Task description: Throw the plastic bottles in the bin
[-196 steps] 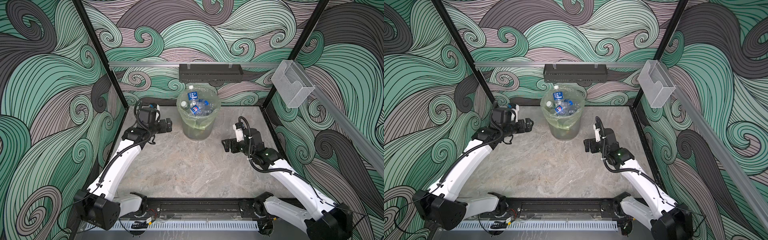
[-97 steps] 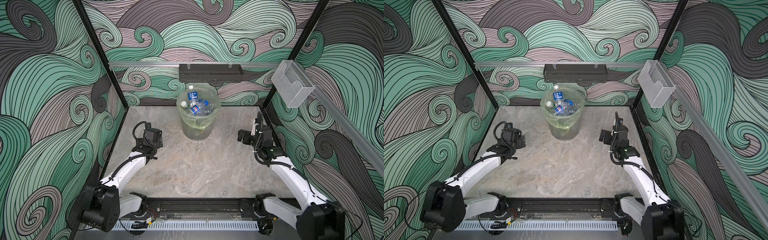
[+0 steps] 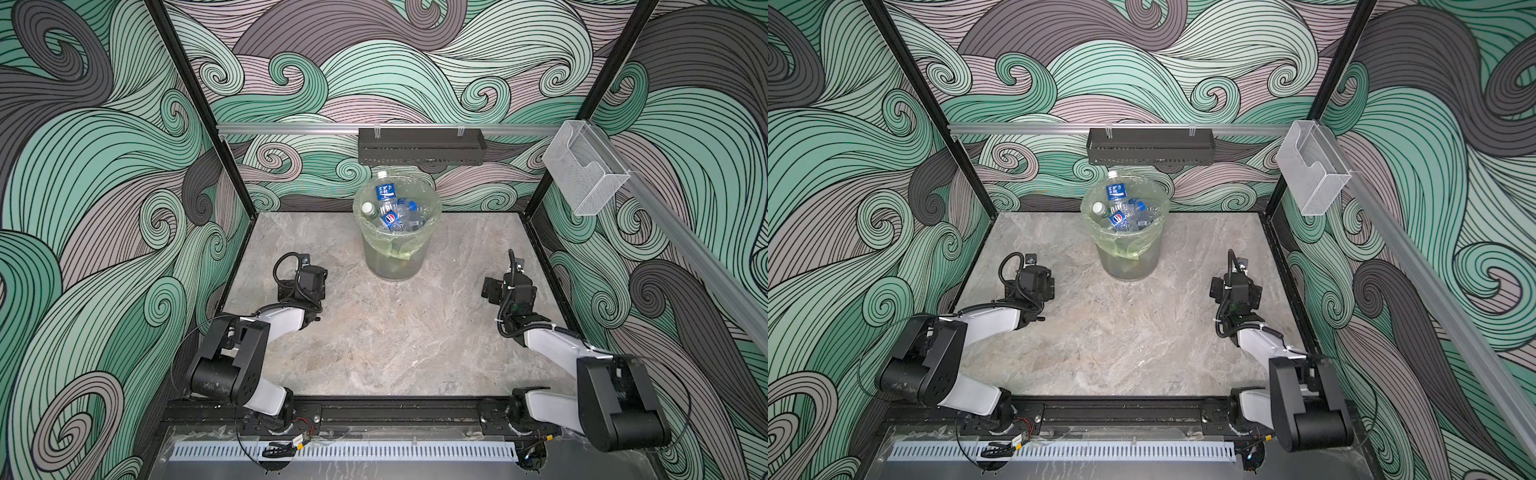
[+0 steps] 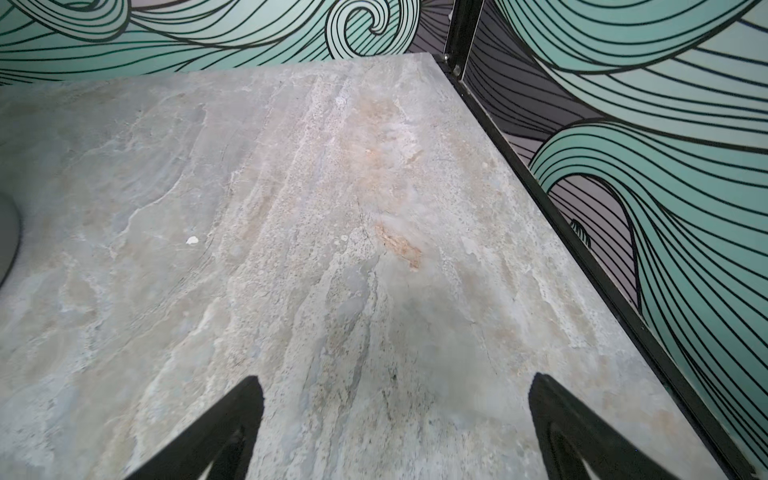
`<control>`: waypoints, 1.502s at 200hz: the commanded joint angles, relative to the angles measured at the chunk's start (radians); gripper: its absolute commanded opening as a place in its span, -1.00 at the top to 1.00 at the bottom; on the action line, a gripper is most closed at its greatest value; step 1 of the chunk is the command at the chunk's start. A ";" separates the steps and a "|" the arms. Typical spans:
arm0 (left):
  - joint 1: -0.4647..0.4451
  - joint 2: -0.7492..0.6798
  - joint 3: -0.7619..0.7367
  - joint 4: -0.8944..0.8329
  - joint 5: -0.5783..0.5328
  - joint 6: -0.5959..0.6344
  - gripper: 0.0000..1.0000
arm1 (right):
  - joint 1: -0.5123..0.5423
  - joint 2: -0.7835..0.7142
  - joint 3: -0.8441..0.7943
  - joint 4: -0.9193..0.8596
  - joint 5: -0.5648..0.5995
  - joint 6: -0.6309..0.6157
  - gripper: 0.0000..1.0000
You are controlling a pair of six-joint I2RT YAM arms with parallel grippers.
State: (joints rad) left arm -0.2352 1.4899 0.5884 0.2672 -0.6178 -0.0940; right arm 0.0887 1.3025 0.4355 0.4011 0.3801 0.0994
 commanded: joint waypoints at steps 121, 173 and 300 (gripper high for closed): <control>0.032 -0.100 -0.064 0.169 0.250 0.098 -0.97 | -0.037 0.237 -0.050 0.488 -0.160 -0.101 -0.99; 0.048 -0.100 -0.082 0.213 0.219 0.155 -0.97 | -0.039 0.233 -0.047 0.475 -0.164 -0.099 -0.99; 0.266 0.049 -0.131 0.450 0.425 0.043 -0.98 | -0.040 0.232 -0.049 0.475 -0.167 -0.100 -0.99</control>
State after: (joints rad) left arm 0.0273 1.5417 0.4385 0.6621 -0.2420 -0.0330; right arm 0.0555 1.5444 0.3756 0.8566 0.2237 0.0071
